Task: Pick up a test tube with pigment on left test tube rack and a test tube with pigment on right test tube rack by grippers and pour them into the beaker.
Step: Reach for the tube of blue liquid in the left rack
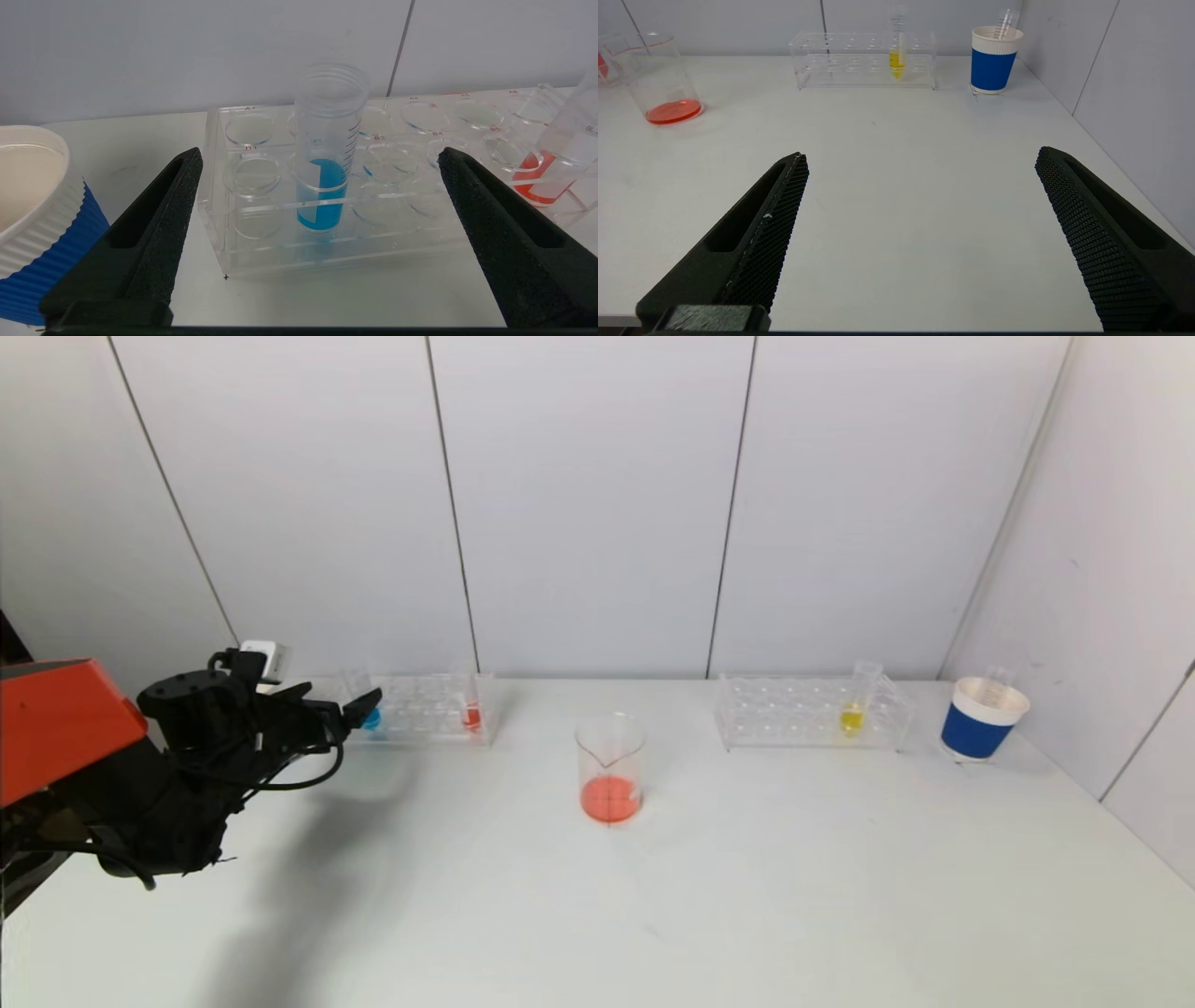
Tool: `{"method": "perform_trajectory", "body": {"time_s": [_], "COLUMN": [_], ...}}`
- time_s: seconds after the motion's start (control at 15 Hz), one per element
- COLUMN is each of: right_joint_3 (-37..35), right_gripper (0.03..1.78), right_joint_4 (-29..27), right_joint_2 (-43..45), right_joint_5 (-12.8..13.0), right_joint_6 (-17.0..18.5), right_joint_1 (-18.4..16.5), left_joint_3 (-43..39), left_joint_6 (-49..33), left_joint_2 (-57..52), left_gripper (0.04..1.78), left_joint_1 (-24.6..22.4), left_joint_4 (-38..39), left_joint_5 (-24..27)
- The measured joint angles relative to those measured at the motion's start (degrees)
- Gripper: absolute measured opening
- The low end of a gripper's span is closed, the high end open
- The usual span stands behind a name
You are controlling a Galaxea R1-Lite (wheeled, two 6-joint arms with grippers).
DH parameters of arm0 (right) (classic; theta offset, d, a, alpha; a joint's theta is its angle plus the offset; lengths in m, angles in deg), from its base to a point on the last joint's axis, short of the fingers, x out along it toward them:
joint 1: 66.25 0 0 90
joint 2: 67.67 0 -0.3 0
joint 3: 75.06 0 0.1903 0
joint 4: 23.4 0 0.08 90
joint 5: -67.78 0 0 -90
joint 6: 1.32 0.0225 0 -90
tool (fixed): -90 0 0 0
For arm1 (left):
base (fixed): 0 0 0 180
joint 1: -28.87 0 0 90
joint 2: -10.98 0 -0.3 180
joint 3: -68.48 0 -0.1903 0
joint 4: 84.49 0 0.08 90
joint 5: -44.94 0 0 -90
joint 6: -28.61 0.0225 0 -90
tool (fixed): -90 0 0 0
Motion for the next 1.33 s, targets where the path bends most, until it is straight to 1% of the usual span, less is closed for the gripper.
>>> {"method": "perform_trajectory", "body": {"time_s": [0.27,1.0,1.33], "right_joint_3": [0.00,0.00,0.00], "right_gripper": [1.77,1.77,1.77], "right_joint_4": [0.00,0.00,0.00], "right_joint_2": [0.00,0.00,0.00], "right_joint_5": [0.00,0.00,0.02], "right_joint_6": [0.01,0.01,0.04], "right_joint_1": [0.00,0.00,0.00], "left_joint_3": [2.49,7.61,9.68], "left_joint_6": [-0.15,-0.74,-1.38], "left_joint_2": [1.11,4.85,5.90], "left_gripper": [1.76,1.76,1.76], "left_joint_1": [-0.24,-0.44,-1.11], "left_joint_4": [-0.33,-0.61,-1.57], "left_joint_5": [1.46,2.32,3.83]}}
